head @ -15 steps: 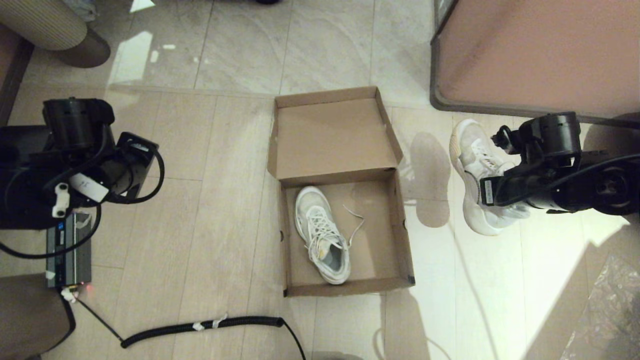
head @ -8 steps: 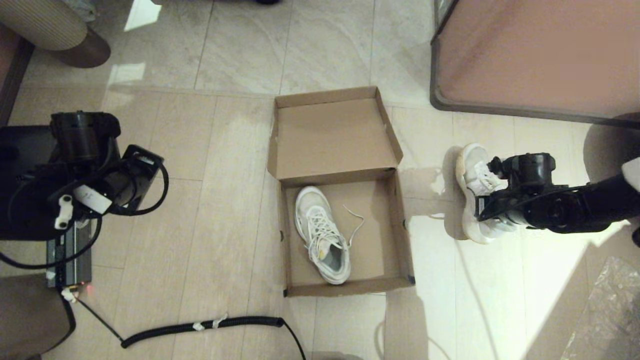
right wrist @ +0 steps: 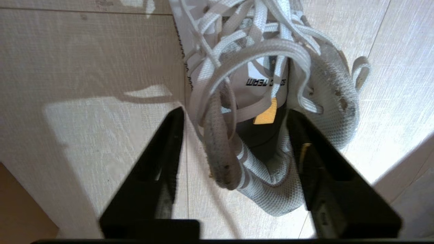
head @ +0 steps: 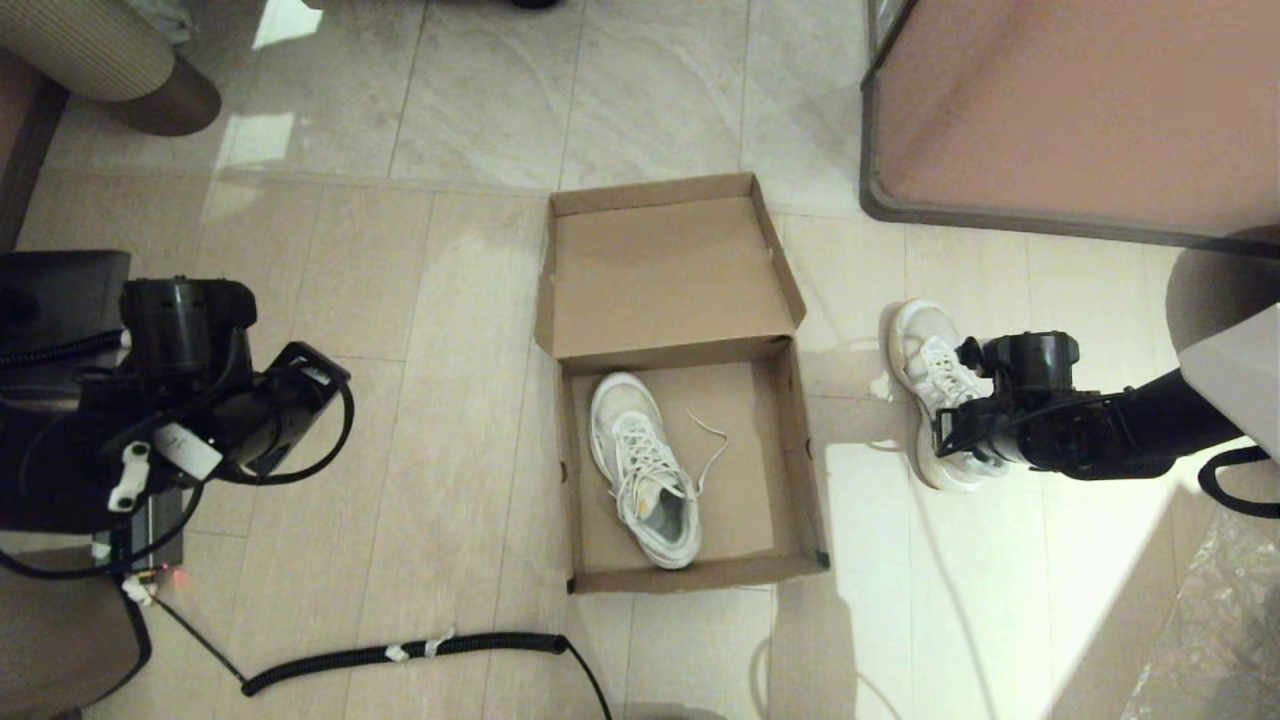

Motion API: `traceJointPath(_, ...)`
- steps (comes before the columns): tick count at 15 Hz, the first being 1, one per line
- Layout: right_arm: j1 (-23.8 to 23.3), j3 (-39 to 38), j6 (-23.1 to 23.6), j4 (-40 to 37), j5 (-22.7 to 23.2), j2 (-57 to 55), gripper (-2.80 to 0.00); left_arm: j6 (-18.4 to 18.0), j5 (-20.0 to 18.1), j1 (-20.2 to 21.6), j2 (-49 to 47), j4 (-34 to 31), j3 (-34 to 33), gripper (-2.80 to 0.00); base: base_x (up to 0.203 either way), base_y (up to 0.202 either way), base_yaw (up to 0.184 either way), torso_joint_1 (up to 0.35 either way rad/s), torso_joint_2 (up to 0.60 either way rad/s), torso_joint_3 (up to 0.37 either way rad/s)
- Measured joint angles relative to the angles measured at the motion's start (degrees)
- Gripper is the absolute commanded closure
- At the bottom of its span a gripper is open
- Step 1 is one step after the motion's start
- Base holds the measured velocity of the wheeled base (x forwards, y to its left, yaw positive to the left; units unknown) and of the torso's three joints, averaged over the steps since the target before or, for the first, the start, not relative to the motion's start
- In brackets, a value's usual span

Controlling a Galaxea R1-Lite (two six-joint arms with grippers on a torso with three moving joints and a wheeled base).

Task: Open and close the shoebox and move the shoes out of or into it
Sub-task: Put the shoes out of the shoe box

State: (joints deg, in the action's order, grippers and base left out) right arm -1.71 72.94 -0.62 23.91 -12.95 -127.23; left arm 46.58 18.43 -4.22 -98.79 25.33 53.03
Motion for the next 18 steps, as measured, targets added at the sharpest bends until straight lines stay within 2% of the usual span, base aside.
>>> traceJointPath(4,1.49,-0.23,-0.71,-6.26,0.33,6.68,-2.80,-5.14,-1.98,-2.71,0.45,0.03,-1.22,0.00,0.000,0.000,0.000,0.000,0.00,0.000)
traceJointPath(6,5.07,-0.56,-2.91,-9.98,0.56,10.68,-2.80,-5.60,-2.12,-3.92,0.48,0.10,-1.46,0.00,0.000,0.000,0.000,0.000,0.00,0.000)
traceJointPath(12,23.52,-4.26,-9.86,-14.20,-0.27,15.03,-2.80,-6.55,-1.88,-4.45,0.67,0.07,-1.71,0.00,0.000,0.000,0.000,0.000,0.00,0.000)
traceJointPath(15,31.18,-6.07,-14.19,-14.28,-1.16,14.89,-2.80,-7.32,-1.99,-4.51,0.83,0.71,-1.61,0.00,0.000,0.000,0.000,0.000,0.00,0.000)
traceJointPath(18,36.70,-6.12,-15.19,-14.01,-1.13,12.68,-2.80,-7.43,-2.01,-4.49,0.89,1.48,-1.84,0.00,0.000,0.000,0.000,0.000,0.00,0.000)
